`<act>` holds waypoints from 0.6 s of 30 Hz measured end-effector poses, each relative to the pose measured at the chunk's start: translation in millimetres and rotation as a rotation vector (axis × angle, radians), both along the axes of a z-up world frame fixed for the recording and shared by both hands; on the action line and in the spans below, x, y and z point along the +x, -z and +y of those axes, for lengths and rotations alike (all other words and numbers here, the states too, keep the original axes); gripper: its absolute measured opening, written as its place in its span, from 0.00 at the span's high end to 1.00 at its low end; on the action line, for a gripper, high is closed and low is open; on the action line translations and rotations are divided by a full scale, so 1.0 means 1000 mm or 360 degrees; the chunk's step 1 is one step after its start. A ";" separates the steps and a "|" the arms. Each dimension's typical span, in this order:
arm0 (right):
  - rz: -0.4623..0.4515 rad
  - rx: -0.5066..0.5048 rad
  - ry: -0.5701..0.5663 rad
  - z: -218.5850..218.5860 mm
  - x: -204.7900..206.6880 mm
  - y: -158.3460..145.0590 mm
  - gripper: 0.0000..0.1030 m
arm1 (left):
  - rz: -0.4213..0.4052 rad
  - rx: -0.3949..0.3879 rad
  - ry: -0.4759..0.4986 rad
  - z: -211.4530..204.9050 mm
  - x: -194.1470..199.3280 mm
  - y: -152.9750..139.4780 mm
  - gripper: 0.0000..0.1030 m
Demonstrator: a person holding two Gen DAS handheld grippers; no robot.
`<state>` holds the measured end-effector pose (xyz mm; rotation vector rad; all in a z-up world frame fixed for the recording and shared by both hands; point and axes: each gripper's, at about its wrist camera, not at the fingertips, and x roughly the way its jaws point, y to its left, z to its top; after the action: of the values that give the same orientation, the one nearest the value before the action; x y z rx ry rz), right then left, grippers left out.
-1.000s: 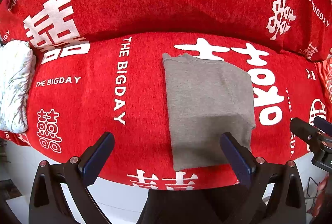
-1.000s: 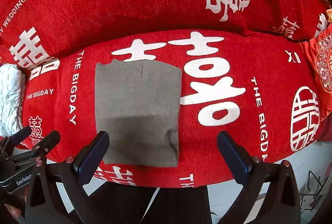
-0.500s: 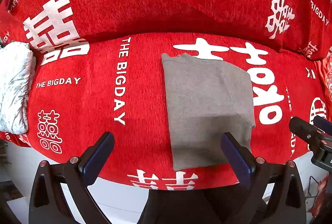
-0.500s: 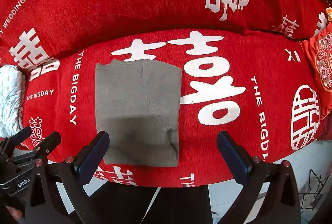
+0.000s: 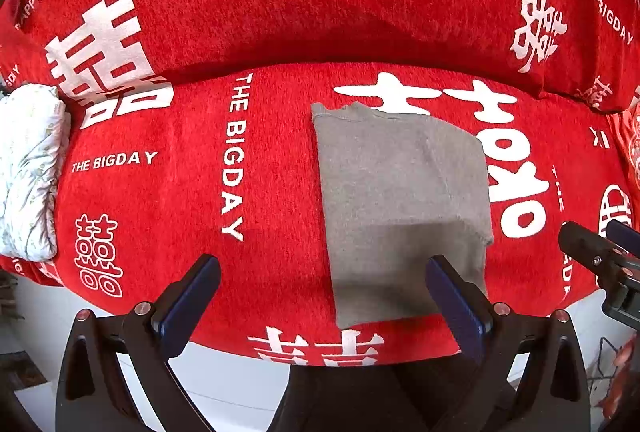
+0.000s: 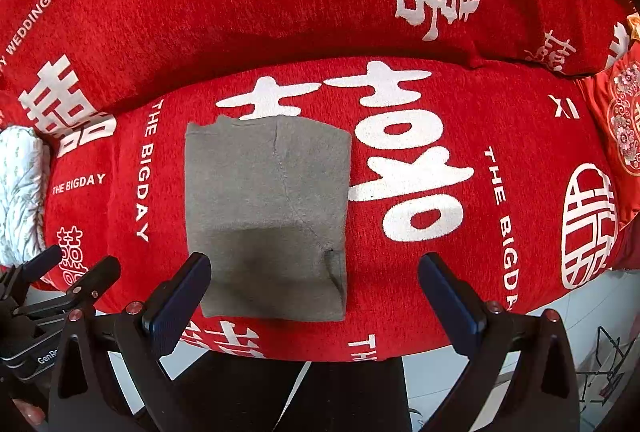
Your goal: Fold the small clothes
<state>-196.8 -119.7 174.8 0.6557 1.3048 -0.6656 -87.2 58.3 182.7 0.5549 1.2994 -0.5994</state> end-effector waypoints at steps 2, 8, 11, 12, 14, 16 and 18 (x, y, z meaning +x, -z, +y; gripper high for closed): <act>-0.0001 -0.0001 0.0001 0.000 0.000 0.000 0.00 | 0.0004 0.0006 -0.0002 0.000 0.001 0.001 0.01; -0.0001 0.0000 -0.0001 0.000 0.000 0.000 0.00 | -0.0009 0.0021 -0.0002 0.002 0.003 0.002 0.01; 0.0000 0.0001 0.0000 -0.001 0.000 0.000 0.00 | -0.0007 0.0016 -0.0016 0.002 0.004 0.002 0.01; 0.0000 0.0002 0.0000 0.000 0.000 0.000 0.00 | -0.0002 0.0016 -0.0022 0.002 0.005 0.002 0.01; 0.0001 0.0003 0.0003 0.002 0.000 0.000 0.00 | 0.0002 0.0015 -0.0034 0.003 0.006 0.002 0.01; 0.0001 0.0003 0.0006 0.002 0.000 0.000 0.00 | 0.0005 0.0005 -0.0045 0.004 0.007 0.001 0.01; 0.0002 0.0005 0.0009 0.002 0.000 0.000 0.00 | -0.0002 -0.0012 -0.0048 0.004 0.008 -0.001 0.01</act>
<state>-197.1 -117.4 174.9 0.6615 1.3060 -0.6687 -79.6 61.9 183.5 0.5284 1.3016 -0.5789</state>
